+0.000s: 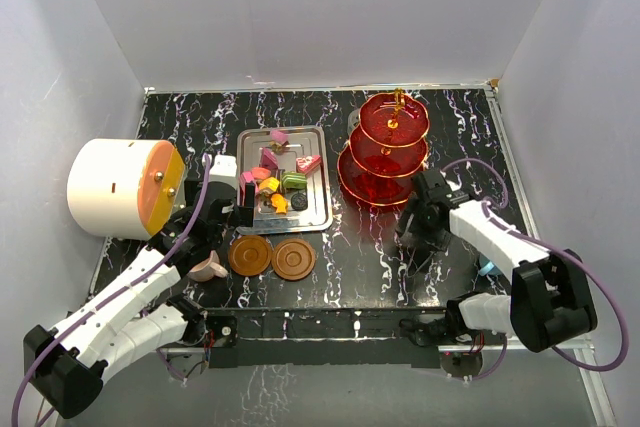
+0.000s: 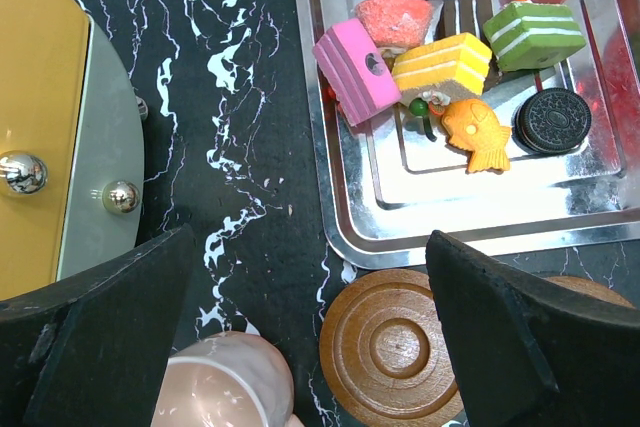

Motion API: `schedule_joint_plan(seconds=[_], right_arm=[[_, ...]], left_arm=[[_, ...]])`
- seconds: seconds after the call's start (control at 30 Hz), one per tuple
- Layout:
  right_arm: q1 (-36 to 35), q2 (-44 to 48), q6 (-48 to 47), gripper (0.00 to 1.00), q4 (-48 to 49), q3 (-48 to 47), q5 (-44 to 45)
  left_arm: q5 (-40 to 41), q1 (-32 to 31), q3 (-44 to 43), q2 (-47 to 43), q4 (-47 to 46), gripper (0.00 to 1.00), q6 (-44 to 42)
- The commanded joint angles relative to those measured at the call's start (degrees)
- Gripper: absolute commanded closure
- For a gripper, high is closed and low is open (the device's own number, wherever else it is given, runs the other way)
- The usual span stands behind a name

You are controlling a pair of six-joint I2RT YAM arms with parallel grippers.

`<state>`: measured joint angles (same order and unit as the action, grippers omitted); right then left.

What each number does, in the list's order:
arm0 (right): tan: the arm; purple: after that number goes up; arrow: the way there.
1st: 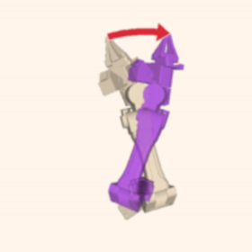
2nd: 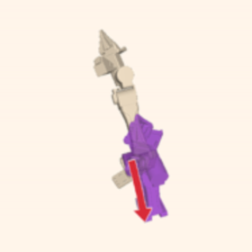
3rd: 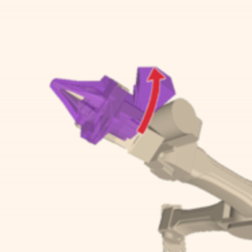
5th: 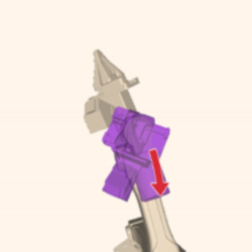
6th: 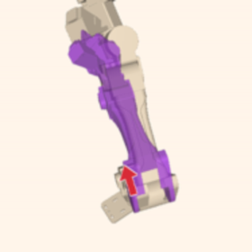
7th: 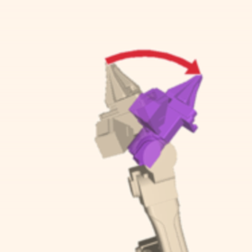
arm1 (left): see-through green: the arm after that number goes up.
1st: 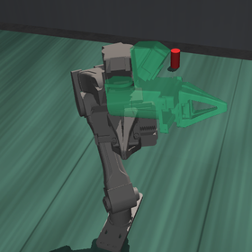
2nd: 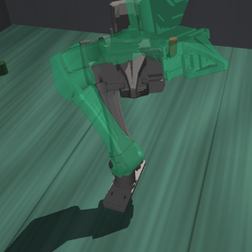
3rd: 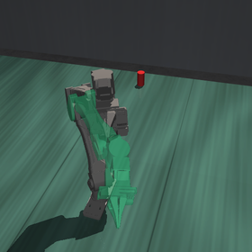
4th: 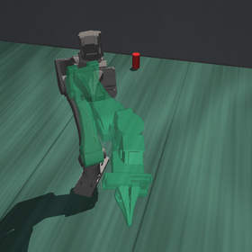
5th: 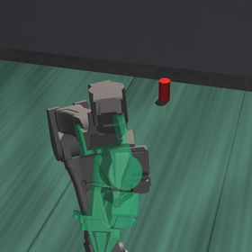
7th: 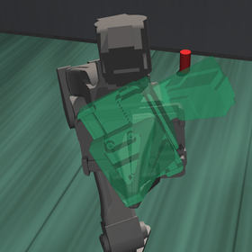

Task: Serve the afternoon tea
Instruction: Pick up the clamp from the center of the board.

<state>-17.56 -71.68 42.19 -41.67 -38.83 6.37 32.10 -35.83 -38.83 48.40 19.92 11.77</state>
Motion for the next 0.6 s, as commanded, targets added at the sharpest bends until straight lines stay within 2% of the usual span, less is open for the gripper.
schedule_joint_plan(seconds=[0.0, 0.07, 0.1, 0.2, 0.23, 0.33, 0.43, 0.57], right_arm=[[-0.19, 1.69, 0.82, 0.19, -9.02, -11.61, 3.68], [-0.19, 1.64, 3.43, 0.05, -12.04, -14.74, 4.82], [-0.19, 1.82, 4.78, 0.02, -13.51, -15.91, 6.14], [-0.07, 2.61, 9.7, 0.02, -16.94, -17.56, 10.87], [0.49, 2.94, 9.71, 0.02, -16.8, -17.52, 10.02], [3.8, 2.47, 10.75, 0.02, -17.34, -15.5, 3.85], [9.11, 0.69, 8.45, 0.02, -17.91, -11.79, -5.95], [12.79, -0.95, 6.9, 0.02, -16.84, -9.1, -9.78]], left_arm=[[-0.1, 0.06, -0.88, -0.66, 0.2, 0.01, -0.39], [0.05, 0.06, -0.78, -0.92, 0.33, 0.01, -0.43], [0.07, 0.07, -0.73, -1.02, 0.18, 0.01, -0.43], [-0.27, 0.06, -0.74, -1.13, 0.12, 0.01, -0.44], [-0.4, 0.06, -0.74, -1.12, 0.18, 0.01, -0.41], [-0.54, 0.06, -0.92, -1.29, 0.37, 0.01, -0.34], [-0.1, 0.06, -0.92, -1.82, 0.54, 0.01, -0.31], [0.9, 0.07, -0.82, -2.34, 0.66, 0.01, -0.53]])
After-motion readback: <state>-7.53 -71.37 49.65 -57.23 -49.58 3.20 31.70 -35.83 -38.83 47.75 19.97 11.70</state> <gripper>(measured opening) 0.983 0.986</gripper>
